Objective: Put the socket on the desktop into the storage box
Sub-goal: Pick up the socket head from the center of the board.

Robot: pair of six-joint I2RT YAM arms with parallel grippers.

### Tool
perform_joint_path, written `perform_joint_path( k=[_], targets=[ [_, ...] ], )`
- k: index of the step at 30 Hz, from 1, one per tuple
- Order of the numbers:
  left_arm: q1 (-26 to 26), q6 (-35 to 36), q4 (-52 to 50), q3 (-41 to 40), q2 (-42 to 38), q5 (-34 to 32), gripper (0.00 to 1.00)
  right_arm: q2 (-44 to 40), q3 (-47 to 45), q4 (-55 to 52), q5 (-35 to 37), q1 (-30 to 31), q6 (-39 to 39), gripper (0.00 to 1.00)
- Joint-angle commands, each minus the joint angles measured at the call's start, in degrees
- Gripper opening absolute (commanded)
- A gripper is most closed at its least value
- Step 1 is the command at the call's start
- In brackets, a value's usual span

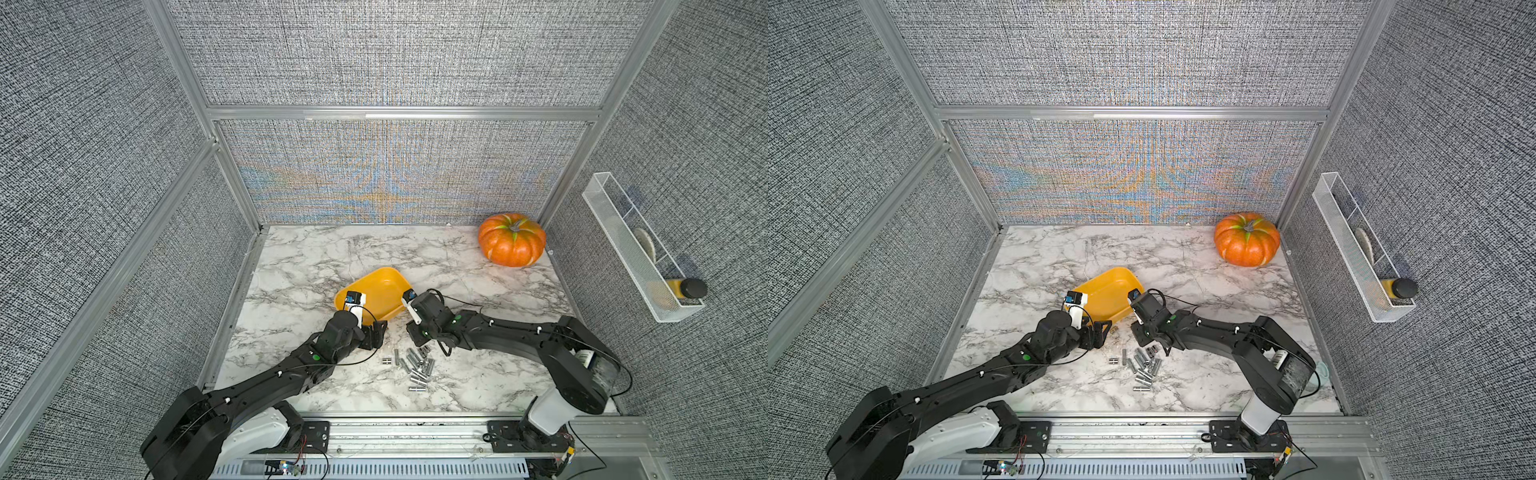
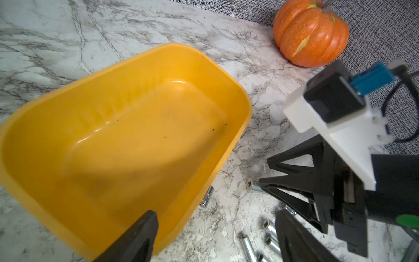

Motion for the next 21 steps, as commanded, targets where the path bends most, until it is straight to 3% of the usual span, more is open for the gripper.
perform_joint_path(
  k=[1, 21],
  targets=[
    [-0.2, 0.23, -0.26, 0.1, 0.39, 1.05, 0.86, 0.42, 0.27, 0.68, -0.52, 0.2, -0.98, 0.42],
    [-0.71, 1.55, 2.29, -8.16, -14.26, -1.95, 0.86, 3.09, 0.7, -1.56, -1.57, 0.21, -1.07, 0.31]
  ],
)
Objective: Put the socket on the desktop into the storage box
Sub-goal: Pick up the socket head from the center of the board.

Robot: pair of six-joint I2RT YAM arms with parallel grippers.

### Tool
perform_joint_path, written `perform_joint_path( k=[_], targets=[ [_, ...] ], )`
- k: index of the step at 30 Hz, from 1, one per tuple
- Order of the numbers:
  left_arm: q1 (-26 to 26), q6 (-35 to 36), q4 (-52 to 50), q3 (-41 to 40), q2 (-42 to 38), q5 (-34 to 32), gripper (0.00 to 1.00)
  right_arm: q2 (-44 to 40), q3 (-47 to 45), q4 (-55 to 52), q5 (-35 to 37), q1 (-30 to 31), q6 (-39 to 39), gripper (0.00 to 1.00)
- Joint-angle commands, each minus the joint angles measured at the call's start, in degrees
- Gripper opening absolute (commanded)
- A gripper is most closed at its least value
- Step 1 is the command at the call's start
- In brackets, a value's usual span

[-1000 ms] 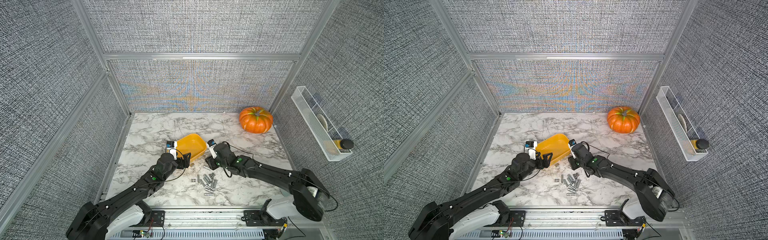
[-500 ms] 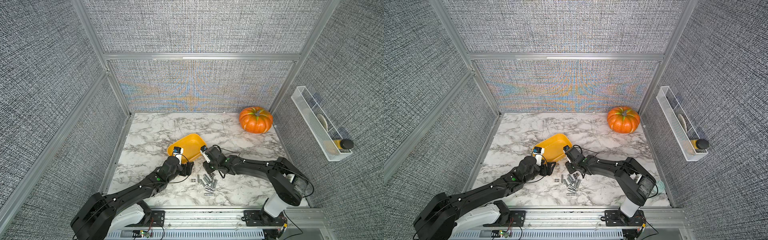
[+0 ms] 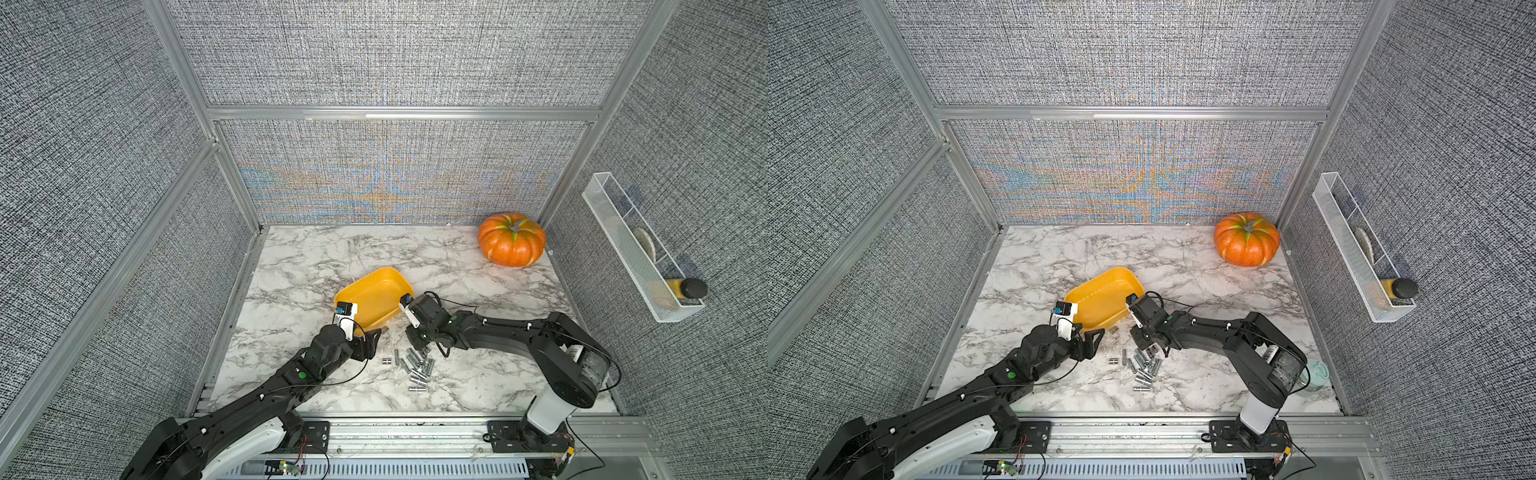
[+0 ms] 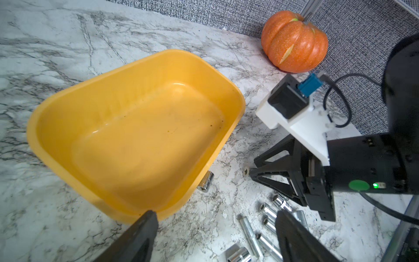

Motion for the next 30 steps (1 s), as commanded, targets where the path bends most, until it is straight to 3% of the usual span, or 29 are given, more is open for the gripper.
perform_joint_path(
  k=[1, 7, 13, 23, 28, 30],
  targets=[
    [0.02, 0.67, 1.94, -0.35, -1.15, -1.4, 0.86, 0.66, 0.63, -1.42, 0.05, 0.09, -0.04, 0.3],
    [0.02, 0.57, 1.47, -0.32, -1.07, -2.82, 0.86, 2.08, 1.32, -1.99, 0.01, -0.04, 0.18, 0.26],
    [0.02, -1.14, -3.39, 2.14, 1.3, -8.51, 0.86, 2.49, 1.64, -2.82, 0.14, -0.22, 0.46, 0.25],
    [-0.04, -1.74, -3.51, 2.1, 1.34, -9.26, 0.87, 3.75, 2.62, -4.77, -0.05, -0.31, 0.62, 0.32],
    [0.01, -1.71, -3.42, 1.92, 0.85, -9.33, 0.87, 4.37, 3.03, -5.83, 0.95, -0.22, 0.7, 0.31],
    [0.02, -1.75, -3.42, 1.92, 0.84, -9.25, 0.87, 4.64, 3.44, -6.58, 1.67, -0.21, 0.82, 0.27]
  ],
)
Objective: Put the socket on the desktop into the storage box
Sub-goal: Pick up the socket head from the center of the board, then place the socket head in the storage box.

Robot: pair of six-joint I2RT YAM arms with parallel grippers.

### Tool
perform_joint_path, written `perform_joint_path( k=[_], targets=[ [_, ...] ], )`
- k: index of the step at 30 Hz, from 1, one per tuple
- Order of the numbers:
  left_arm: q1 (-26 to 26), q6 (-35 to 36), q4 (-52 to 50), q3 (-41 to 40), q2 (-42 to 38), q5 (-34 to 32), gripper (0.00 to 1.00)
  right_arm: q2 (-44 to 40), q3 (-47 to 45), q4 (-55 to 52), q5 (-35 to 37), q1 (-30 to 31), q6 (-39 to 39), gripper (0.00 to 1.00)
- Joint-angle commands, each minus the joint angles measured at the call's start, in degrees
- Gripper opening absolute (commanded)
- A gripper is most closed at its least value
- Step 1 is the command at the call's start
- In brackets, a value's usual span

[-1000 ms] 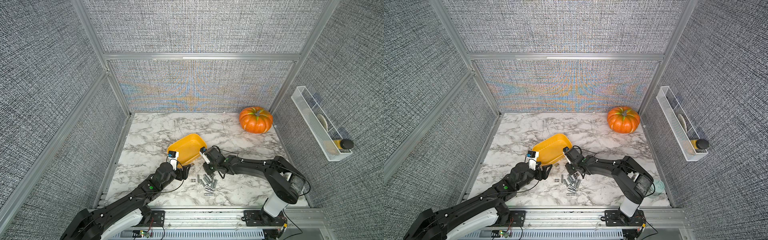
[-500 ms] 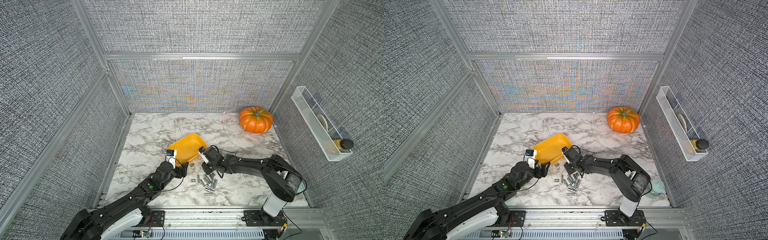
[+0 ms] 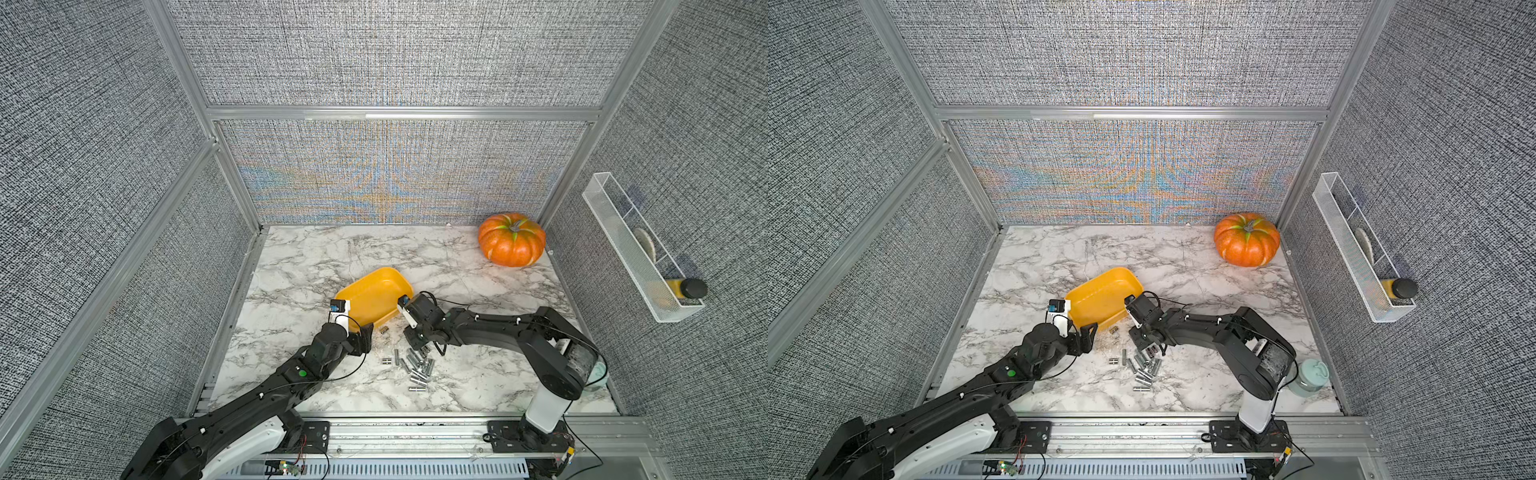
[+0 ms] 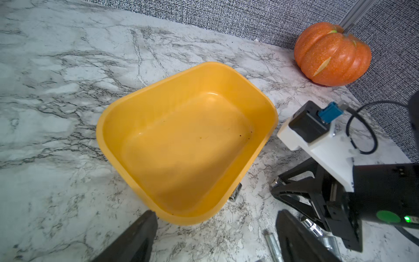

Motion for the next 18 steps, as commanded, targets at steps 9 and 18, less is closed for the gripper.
perform_joint_path(
  k=[9, 18],
  targets=[
    [0.04, -2.42, -0.32, -2.12, -5.92, -1.3, 0.87, -2.7, 4.76, -10.09, 14.28, -0.17, 1.54, 0.0],
    [0.07, -4.7, -0.94, -9.83, -26.81, -4.42, 0.87, -9.33, 13.99, -3.68, 7.34, -2.24, 4.33, 0.0]
  ],
)
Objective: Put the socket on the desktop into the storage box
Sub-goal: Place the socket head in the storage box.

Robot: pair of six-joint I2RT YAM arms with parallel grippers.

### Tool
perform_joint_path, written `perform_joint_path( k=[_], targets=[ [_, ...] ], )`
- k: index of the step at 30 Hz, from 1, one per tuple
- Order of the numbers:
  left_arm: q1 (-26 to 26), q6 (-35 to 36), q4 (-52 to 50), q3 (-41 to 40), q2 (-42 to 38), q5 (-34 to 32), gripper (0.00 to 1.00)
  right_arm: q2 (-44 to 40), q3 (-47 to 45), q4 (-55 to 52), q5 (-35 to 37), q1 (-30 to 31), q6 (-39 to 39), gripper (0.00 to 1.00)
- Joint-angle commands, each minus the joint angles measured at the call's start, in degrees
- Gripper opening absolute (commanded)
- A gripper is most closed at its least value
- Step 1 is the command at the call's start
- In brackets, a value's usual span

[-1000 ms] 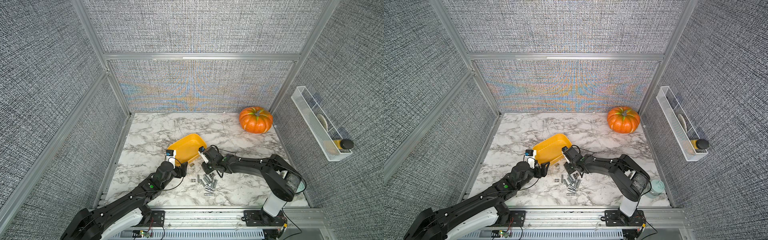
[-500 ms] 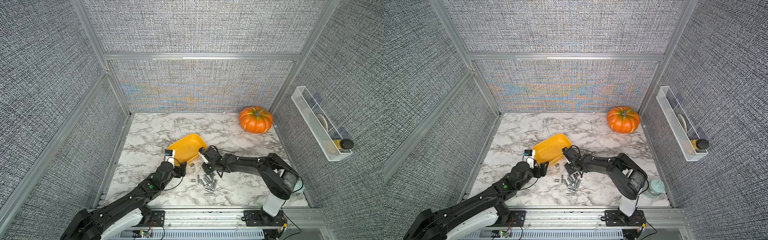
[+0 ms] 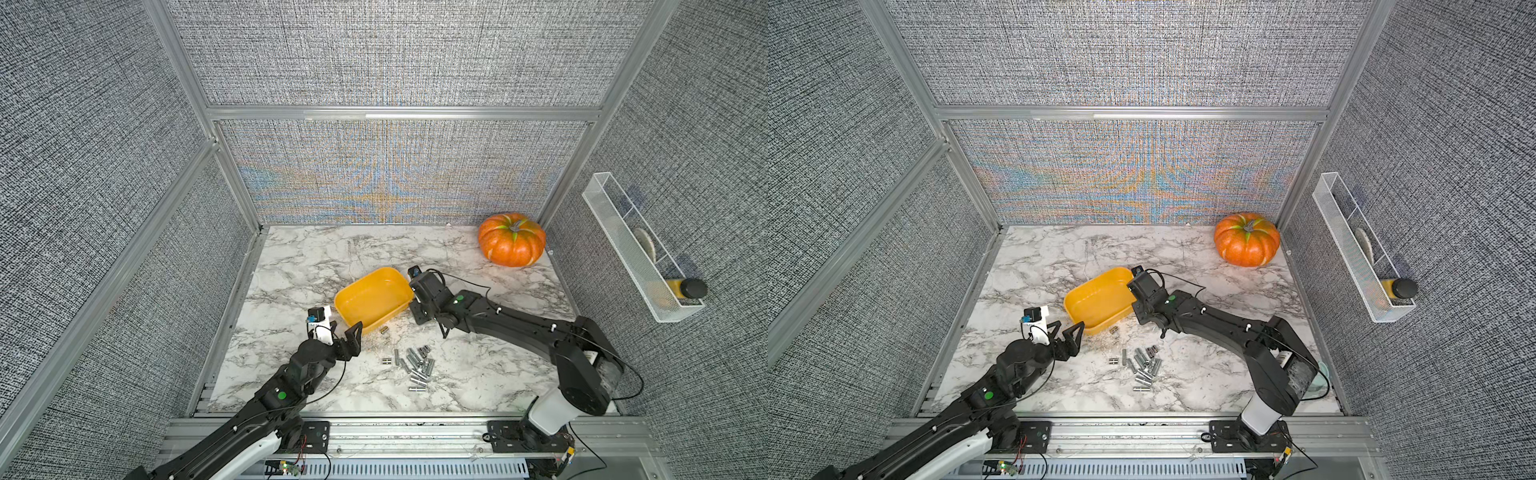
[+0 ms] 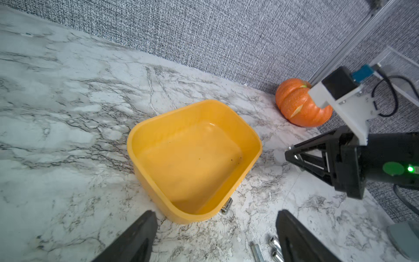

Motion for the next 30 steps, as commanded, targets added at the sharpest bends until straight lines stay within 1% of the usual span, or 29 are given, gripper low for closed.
perform_joint_path(
  k=[1, 4, 6, 8, 13, 21, 26, 30],
  targets=[
    [0.04, -1.32, 1.75, -2.53, -4.99, -1.25, 0.87, 0.45, 4.79, 6.04, -6.89, -0.4, 1.95, 0.0],
    [0.04, -1.62, 1.54, -3.69, -8.6, -1.59, 0.87, 5.2, 11.44, 8.0, -11.5, -0.35, 2.94, 0.0],
    [0.03, -1.73, 1.08, -3.78, -9.77, -1.64, 0.87, 9.72, 16.26, 7.6, -12.74, -0.23, 3.29, 0.0],
    [0.03, -1.83, 0.79, -3.71, -10.07, -1.74, 0.87, 14.65, 20.82, 6.12, -12.49, 0.12, 3.39, 0.0],
    [0.04, -2.37, 0.76, -3.42, -7.89, -2.16, 0.87, 25.18, 31.39, 0.61, -7.92, 1.44, 2.75, 0.0],
    [0.04, -2.53, 0.85, -1.25, -0.45, -2.21, 0.86, 34.23, 38.1, -4.79, -5.67, 1.39, 2.13, 0.0],
    [0.02, -2.61, 1.2, -0.6, 2.39, -2.21, 0.87, 37.38, 40.01, -6.35, -5.62, 1.46, 1.65, 0.0],
    [-0.01, -2.34, 1.18, -0.28, 3.42, -2.25, 0.87, 38.66, 40.46, -6.89, -5.51, 1.35, 1.83, 0.05]
  ],
)
